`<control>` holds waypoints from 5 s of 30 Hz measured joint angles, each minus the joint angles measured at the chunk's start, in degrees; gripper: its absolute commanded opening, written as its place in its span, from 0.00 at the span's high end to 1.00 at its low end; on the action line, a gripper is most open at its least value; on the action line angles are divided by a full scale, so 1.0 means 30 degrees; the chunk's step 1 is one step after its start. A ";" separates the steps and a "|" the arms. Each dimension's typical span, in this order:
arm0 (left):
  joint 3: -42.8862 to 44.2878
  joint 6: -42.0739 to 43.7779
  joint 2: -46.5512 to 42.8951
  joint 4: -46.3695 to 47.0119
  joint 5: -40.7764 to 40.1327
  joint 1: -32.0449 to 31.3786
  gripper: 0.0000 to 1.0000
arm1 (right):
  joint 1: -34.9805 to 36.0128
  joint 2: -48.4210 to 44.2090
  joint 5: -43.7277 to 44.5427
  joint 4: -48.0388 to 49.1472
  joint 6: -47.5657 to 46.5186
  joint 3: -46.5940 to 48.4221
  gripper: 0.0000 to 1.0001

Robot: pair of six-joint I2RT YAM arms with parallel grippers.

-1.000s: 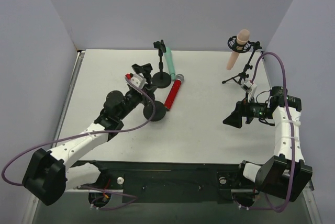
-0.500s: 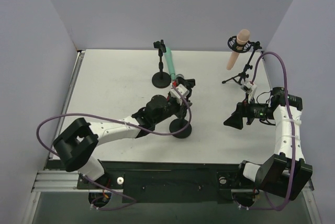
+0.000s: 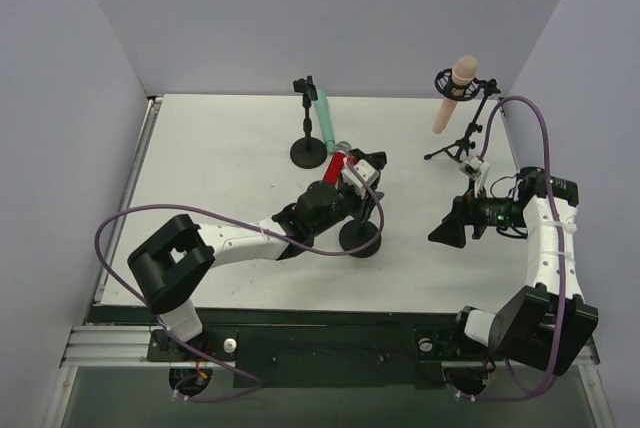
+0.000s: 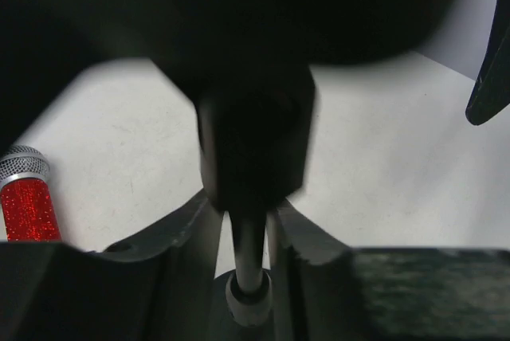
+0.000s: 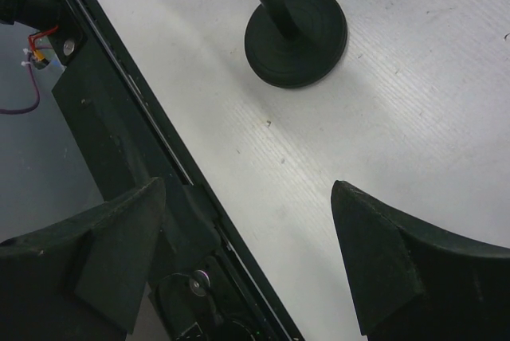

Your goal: Attach the microphones to the stand

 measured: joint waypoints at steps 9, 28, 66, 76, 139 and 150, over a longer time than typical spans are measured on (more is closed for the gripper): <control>-0.0860 -0.0248 -0.1807 -0.0721 0.0036 -0.0262 0.25 | -0.0007 0.0976 -0.0015 -0.2142 -0.2346 0.0765 0.20; -0.8000 -0.4255 -1.0768 -0.4051 0.0597 0.3781 0.18 | -0.0022 0.1741 -0.0007 -0.3504 -0.5180 0.1188 0.20; 0.7016 -0.7745 0.5770 -1.7515 -0.4663 0.4124 0.37 | -0.0146 0.1741 -0.0007 -0.3555 -0.5603 0.1188 0.20; 0.8437 -0.7191 0.6878 -1.8673 -0.5559 0.3708 0.37 | -0.0146 0.1778 -0.0007 -0.3555 -0.6135 0.1209 0.20; -0.5355 -0.4590 -1.5744 -0.5865 0.2426 0.1523 1.00 | 1.0287 0.1239 0.3978 -0.3847 0.3592 1.5970 0.17; -0.5100 -0.1326 -1.7296 -0.7643 0.3344 0.4138 1.00 | 1.1191 -0.0466 0.7708 0.0619 0.8036 0.9384 0.17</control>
